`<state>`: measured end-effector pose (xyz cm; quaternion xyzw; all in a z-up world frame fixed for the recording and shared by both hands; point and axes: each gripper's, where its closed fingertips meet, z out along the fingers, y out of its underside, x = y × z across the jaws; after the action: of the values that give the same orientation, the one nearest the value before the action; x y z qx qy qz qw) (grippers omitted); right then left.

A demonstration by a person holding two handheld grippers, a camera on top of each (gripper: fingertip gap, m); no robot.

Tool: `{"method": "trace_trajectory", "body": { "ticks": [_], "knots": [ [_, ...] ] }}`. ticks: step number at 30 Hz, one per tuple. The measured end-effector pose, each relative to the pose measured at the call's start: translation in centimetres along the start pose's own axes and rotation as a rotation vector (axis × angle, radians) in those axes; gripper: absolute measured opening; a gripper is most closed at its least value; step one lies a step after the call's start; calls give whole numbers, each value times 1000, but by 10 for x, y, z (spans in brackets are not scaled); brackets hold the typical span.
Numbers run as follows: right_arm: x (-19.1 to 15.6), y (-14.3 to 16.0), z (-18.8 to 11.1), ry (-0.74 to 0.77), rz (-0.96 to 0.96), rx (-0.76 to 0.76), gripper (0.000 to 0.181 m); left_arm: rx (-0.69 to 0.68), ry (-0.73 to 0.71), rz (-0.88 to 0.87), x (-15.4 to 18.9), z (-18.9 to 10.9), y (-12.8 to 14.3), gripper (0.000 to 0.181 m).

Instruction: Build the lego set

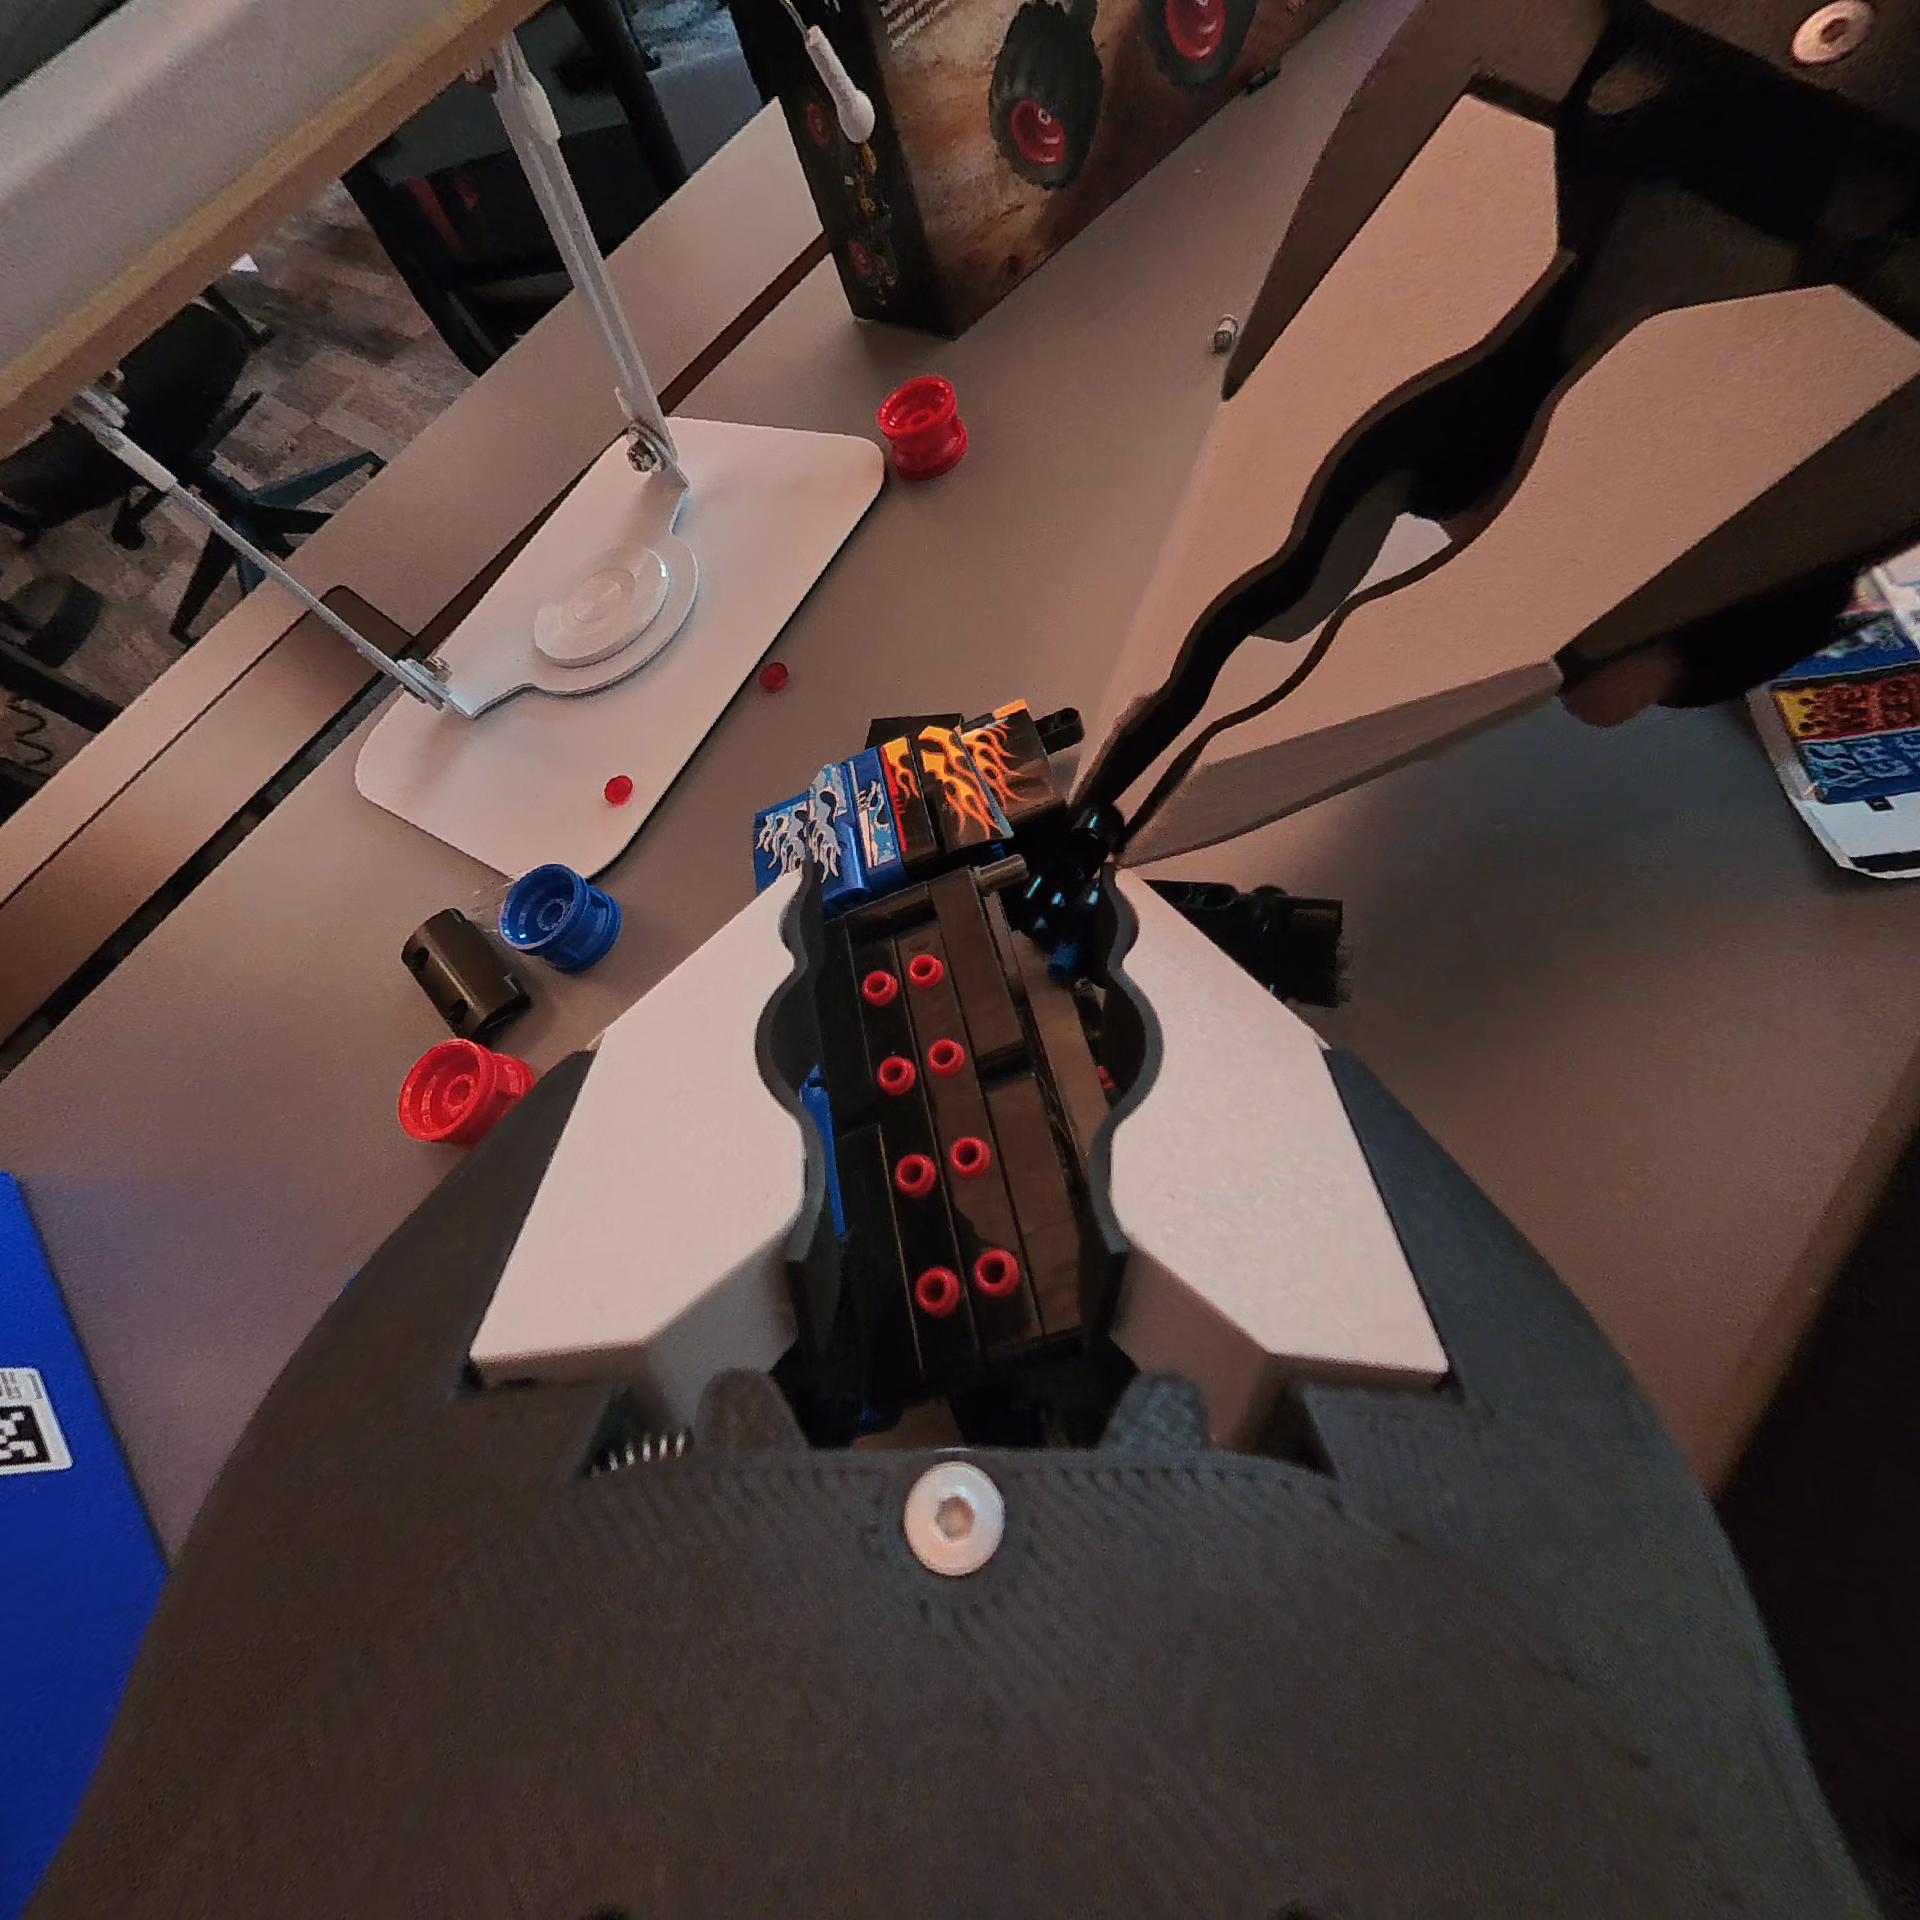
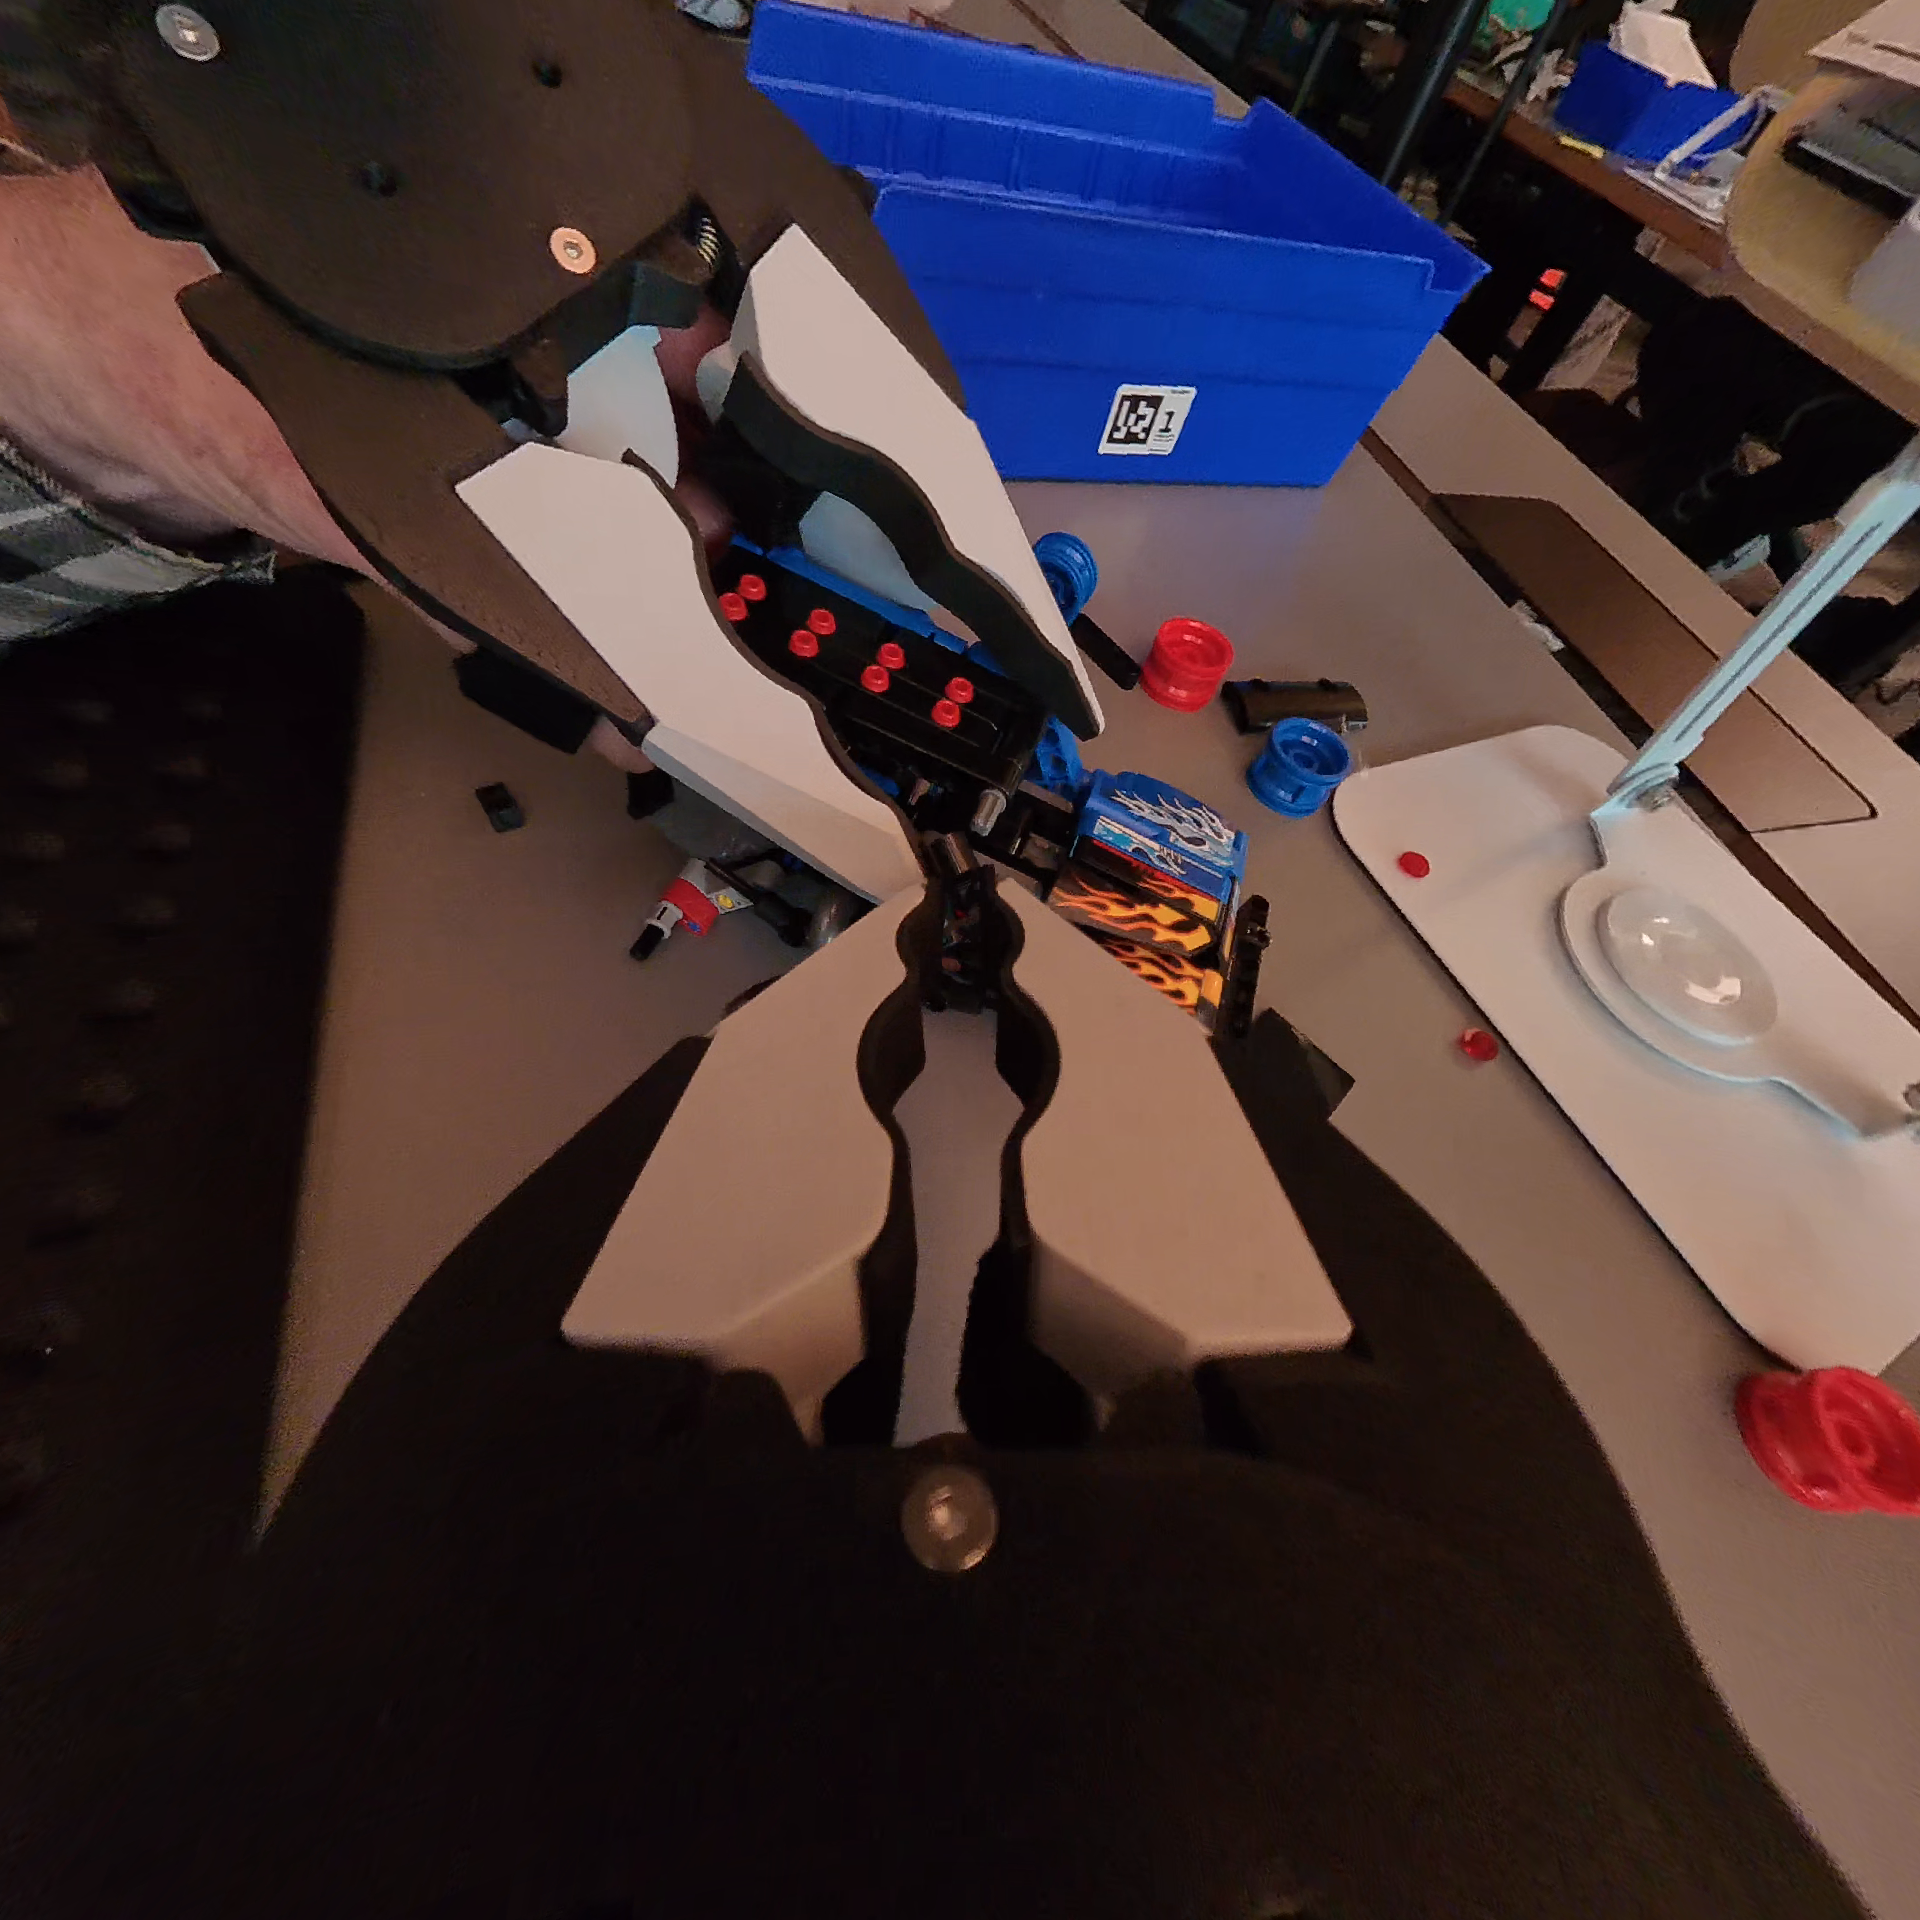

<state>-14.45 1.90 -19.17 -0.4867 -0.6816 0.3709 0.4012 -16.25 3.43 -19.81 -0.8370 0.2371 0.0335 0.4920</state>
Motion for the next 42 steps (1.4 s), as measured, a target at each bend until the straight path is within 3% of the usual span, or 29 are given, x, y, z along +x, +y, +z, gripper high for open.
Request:
{"method": "trace_trajectory", "body": {
  "ticks": [3, 14, 21, 27, 34, 42],
  "knots": [
    [3, -2, -1, -8, -5, 15, 11, -2, 15, 6, 1, 0, 0, 52],
    [-1, -4, -1, -24, -11, 13, 4, 11, 35, 3, 2, -1, 0, 51],
    [4, 2, -4, 43, -1, -65, 4, 46, 161, -112, 9, -10, -2, 80],
    [8, 1, 2, 124, -5, -151, 4, 48, 205, -176, 8, -14, -2, 78],
    [1, -4, 2, 174, -178, -241, 4, 105, 224, -254, 0, -32, -8, 82],
    [10, 2, 5, 223, -158, -280, 5, 15, 220, -266, 2, -23, 16, 71]
  ]
}}
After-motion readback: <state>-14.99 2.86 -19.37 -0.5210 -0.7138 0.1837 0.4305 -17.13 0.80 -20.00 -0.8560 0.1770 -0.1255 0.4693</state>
